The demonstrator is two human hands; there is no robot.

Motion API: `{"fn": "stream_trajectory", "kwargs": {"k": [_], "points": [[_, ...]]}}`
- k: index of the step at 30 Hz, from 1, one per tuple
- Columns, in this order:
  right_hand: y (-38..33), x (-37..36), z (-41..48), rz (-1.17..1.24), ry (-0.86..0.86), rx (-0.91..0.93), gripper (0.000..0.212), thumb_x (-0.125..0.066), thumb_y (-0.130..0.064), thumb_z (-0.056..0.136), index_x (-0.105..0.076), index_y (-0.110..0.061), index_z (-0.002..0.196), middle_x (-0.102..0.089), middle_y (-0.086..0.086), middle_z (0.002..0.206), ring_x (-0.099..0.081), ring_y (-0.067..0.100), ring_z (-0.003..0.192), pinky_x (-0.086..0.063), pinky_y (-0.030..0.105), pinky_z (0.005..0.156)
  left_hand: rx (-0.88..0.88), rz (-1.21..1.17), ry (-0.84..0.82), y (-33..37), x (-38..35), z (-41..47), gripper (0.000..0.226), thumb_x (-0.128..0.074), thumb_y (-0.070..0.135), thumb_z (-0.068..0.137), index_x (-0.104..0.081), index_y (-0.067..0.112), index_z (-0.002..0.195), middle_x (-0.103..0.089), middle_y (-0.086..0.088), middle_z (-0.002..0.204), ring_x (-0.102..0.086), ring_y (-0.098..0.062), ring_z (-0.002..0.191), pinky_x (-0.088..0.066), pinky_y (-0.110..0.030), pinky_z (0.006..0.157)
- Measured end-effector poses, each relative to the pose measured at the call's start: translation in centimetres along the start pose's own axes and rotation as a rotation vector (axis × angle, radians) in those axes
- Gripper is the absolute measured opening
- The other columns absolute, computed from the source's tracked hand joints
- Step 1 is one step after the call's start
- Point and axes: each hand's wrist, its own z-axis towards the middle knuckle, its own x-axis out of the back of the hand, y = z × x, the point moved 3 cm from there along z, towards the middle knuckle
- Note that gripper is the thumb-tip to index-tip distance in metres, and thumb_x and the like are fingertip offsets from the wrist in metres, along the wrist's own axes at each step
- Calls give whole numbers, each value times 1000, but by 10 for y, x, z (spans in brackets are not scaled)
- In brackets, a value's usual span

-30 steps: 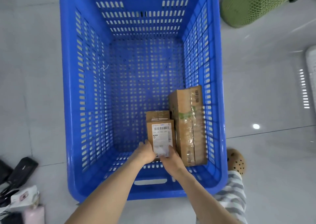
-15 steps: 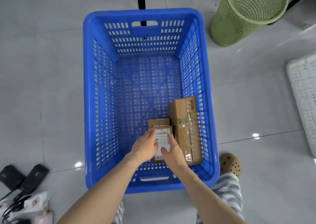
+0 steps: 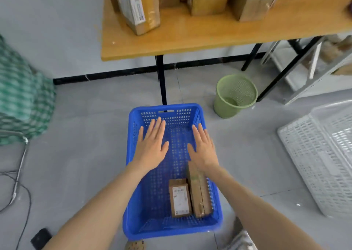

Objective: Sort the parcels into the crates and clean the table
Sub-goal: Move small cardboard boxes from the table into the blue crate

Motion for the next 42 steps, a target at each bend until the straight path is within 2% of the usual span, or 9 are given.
{"fn": "stream_trajectory", "kwargs": {"k": [4,8,10,14,19,24,29,36,42], "points": [[-34,96,0,-92,101,120,64,-43,-20,98,-9,-18,152,1,5,160,1,25,148,-6,34,119,-184,123,54,26,82,7,66,-28,35,101,14,18,149,21,5,155,17,-12,144,15,-37,113],[-50,199,-6,-70,256,88,64,-43,-19,98,-9,-20,153,2,3,160,2,23,148,-8,33,117,-295,201,163,75,172,25,64,-25,33,102,18,20,147,26,6,153,20,-11,143,18,-35,112],[-52,249,-11,-50,326,83,65,-44,-19,97,-10,-21,153,1,0,161,2,20,148,-10,33,117,-284,221,156,103,214,36,62,-24,33,102,14,20,149,22,6,155,17,-11,144,13,-37,114],[-41,334,-18,-6,334,90,65,-44,-17,98,-10,-21,153,1,-1,160,4,18,147,-9,34,117,-225,275,-54,156,270,49,66,-31,35,102,11,19,151,18,1,157,13,-15,145,4,-43,118],[-11,429,-22,-80,289,177,62,-41,-26,100,-9,-21,153,-1,-1,160,3,18,147,-8,34,118,-82,120,155,220,314,52,67,-28,37,102,14,15,149,18,-1,157,13,-15,145,4,-42,118],[14,519,-19,-149,297,231,62,-40,-28,101,-8,-20,153,-3,0,160,1,19,148,-7,34,118,-77,193,212,292,336,62,65,-24,39,102,15,16,149,23,0,155,19,-14,143,8,-42,118],[23,557,-6,-172,306,250,65,-43,-25,99,-7,-21,153,-4,0,160,-1,19,148,-9,35,118,-124,334,176,328,346,75,64,-23,40,102,13,17,150,23,3,155,22,-14,142,12,-42,117],[19,533,23,-145,169,279,70,-46,-23,97,-3,-24,152,2,0,160,1,21,148,-13,40,119,-25,31,108,316,353,107,65,-29,39,101,7,20,151,16,4,157,13,-12,145,3,-41,118],[11,548,92,-143,127,220,72,-47,-19,96,-3,-23,152,4,0,160,-2,22,147,-17,40,118,16,40,34,290,365,176,67,-29,40,101,9,19,151,20,0,157,16,-16,145,4,-42,118]]}}
